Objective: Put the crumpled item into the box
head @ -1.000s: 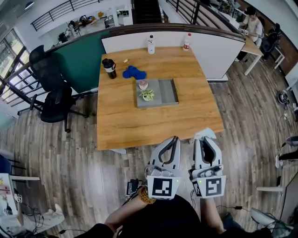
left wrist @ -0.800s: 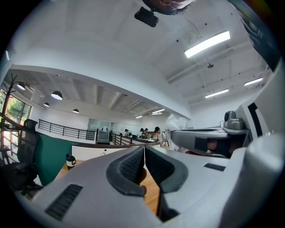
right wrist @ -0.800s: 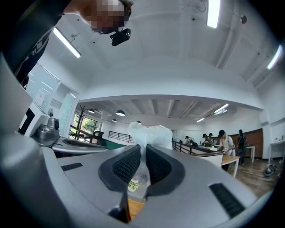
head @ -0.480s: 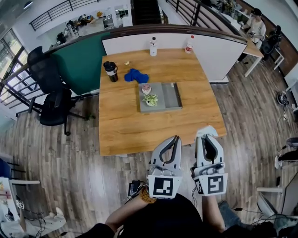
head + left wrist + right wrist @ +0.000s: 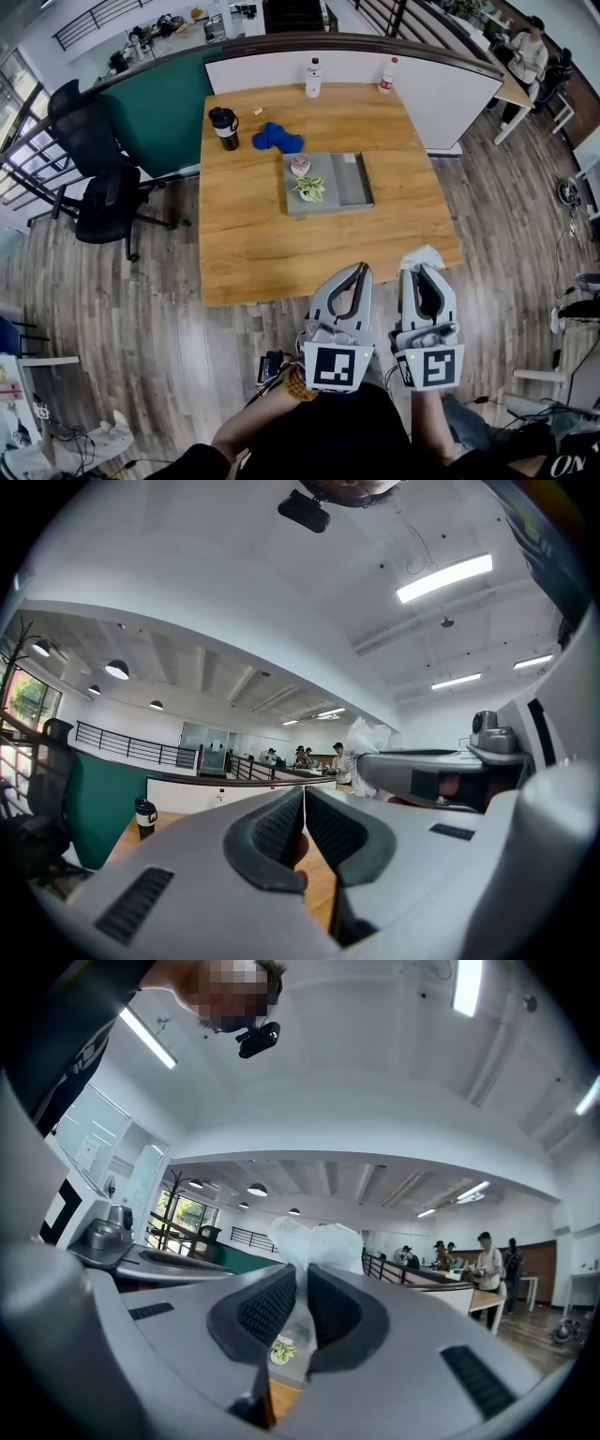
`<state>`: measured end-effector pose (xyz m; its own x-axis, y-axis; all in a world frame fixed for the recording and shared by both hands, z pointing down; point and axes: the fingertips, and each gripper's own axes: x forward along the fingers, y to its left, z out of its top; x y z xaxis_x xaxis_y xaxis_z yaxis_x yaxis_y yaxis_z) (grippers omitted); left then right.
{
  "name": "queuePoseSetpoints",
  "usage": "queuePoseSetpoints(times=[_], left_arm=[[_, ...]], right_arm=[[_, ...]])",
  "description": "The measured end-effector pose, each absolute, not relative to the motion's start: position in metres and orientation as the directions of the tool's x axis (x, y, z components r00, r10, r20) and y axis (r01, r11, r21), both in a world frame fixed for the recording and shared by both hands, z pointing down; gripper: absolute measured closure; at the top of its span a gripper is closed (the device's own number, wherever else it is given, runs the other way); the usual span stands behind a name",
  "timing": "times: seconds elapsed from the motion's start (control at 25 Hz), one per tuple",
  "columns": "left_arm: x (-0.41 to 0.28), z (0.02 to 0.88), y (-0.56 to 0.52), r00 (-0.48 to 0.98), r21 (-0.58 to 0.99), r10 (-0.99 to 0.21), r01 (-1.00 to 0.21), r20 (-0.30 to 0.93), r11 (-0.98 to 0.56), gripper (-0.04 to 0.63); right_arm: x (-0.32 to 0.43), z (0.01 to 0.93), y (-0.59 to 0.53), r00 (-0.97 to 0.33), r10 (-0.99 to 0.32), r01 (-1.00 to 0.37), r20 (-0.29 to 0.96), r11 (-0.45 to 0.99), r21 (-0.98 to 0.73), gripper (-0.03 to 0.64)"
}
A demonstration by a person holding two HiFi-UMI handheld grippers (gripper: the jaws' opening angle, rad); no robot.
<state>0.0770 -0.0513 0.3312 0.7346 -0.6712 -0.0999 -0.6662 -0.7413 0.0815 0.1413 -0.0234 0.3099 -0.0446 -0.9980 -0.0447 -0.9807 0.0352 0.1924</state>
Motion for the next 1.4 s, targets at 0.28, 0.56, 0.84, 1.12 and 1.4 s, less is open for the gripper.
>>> queuePoseSetpoints(times=[0.28,0.56,0.84,1.12,1.4], left_arm=[[0.083,0.341,-0.061,0.723,0.071,-0.686,-0.683,-0.075,-0.727,0.571],[0.093,0.34,-0.078,0.673,0.061,-0.737,-0.734,-0.066,-0.676,0.57],[0.122,0.339,-0.096,0.646,0.079,-0.76,-0.756,-0.066,-0.65,0.571],[0.141,0.343,-0.107,0.617,0.082,-0.785,-0.781,-0.052,-0.619,0.569],[0.163,0.351,-0.124,0.596,0.067,-0.803,-0.8,-0.032,-0.596,0.569]], right_arm=[[0.152,0.321,-0.037,-0.07,-0.997,-0.981,-0.026,0.064,0.181,0.571],[0.168,0.325,-0.056,-0.136,-0.991,-0.973,-0.01,0.132,0.188,0.571],[0.19,0.326,-0.078,-0.192,-0.981,-0.965,0.004,0.19,0.18,0.571],[0.209,0.336,-0.097,-0.235,-0.971,-0.958,0.033,0.237,0.159,0.571],[0.228,0.346,-0.116,-0.273,-0.961,-0.952,0.039,0.275,0.135,0.571]])
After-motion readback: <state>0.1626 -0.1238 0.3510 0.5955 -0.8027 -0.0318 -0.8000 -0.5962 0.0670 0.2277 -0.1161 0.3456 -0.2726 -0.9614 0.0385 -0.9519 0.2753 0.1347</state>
